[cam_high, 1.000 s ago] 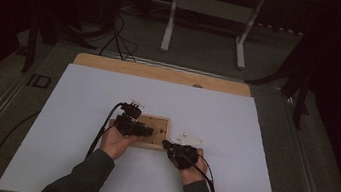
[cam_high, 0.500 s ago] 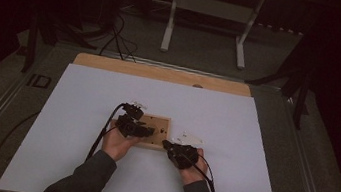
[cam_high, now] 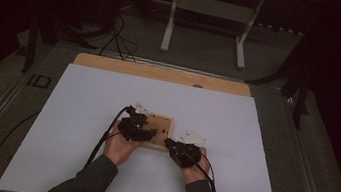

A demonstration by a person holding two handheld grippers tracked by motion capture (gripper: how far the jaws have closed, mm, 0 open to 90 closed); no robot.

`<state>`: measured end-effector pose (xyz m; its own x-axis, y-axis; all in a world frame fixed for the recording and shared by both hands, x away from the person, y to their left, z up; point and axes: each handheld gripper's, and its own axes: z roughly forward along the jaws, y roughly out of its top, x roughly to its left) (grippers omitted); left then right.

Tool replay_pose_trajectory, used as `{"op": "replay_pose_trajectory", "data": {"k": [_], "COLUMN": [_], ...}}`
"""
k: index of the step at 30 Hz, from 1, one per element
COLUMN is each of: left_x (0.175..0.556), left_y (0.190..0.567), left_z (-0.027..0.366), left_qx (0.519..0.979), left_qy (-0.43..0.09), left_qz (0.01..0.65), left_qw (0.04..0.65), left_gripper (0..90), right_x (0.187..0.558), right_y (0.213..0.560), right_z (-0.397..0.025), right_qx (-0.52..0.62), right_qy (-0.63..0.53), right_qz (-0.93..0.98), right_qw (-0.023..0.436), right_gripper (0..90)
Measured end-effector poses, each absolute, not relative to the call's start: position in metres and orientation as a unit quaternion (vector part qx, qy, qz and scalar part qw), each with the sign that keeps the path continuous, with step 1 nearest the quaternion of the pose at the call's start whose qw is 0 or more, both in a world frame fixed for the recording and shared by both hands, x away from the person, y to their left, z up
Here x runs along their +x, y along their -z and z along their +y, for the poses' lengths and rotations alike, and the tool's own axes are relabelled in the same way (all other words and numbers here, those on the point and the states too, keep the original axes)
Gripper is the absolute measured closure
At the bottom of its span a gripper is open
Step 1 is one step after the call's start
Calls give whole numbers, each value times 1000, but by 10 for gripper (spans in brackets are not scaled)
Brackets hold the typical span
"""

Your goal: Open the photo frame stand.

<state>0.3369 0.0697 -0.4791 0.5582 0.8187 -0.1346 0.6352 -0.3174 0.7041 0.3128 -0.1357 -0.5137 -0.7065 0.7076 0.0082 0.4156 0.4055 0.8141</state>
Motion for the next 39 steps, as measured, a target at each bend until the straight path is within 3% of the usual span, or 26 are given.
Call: {"op": "replay_pose_trajectory", "data": {"k": [39], "left_x": [302], "left_y": [490], "left_z": [75], "left_qx": [799], "left_qy": [-189], "left_qz": [414], "left_qw": [393], "left_gripper": [539], "right_x": [334], "right_y": [476], "right_z": [-151], "right_qx": [350], "right_qy": [-442], "right_qz": [801], "right_qw": [200], "right_gripper": [771]}}
